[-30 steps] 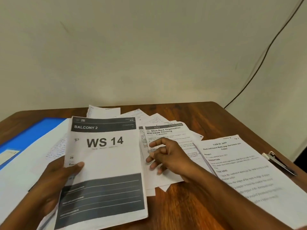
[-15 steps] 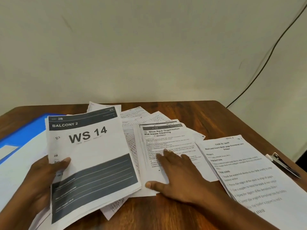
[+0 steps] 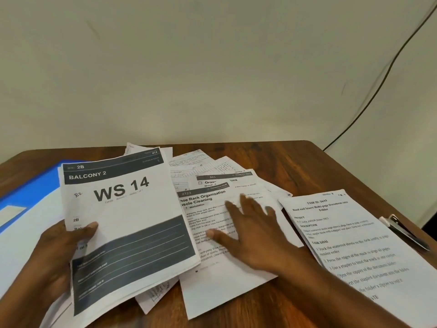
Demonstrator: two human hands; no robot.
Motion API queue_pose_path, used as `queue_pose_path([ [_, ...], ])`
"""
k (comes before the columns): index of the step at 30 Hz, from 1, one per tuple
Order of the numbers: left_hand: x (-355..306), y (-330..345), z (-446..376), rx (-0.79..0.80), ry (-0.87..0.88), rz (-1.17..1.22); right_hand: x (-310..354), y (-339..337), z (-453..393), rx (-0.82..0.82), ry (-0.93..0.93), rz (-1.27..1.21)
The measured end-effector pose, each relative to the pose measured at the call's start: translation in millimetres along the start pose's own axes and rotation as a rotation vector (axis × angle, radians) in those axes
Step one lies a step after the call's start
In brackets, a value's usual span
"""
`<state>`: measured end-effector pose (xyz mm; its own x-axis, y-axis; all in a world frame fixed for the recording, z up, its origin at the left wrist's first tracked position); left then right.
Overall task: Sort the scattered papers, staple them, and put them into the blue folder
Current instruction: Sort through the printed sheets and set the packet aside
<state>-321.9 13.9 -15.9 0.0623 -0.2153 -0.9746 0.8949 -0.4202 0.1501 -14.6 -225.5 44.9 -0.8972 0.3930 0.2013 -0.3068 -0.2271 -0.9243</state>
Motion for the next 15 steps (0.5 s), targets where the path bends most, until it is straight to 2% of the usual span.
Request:
queue_pose_path([
  [3, -4, 4, 0, 0.005, 0.052, -0.018, -23, 7, -8, 0.115, 0.149, -0.010],
  [6, -6, 4, 2, -0.003, 0.059, 0.017, -7, 23, -2, 0.157, 0.109, 0.084],
  [11, 0, -2, 0, -0.006, 0.027, 0.072, 33, 38, 5, 0.164, 0.055, 0.065],
  [15, -1, -2, -1, -0.041, 0.054, 0.087, 42, 39, 0, 0.153, 0.069, 0.084],
])
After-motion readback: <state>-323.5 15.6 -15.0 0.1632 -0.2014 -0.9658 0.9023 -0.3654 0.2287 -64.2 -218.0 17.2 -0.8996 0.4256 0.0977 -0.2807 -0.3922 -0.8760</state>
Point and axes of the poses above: each hand's wrist, its own z-axis away from the middle knuckle, its own y-axis out of the palm, x = y × z, the point moved 4 cm from there along -z, towards the middle knuckle, and after that the axes turned 14 degrees about x, right-handed, at the moved point
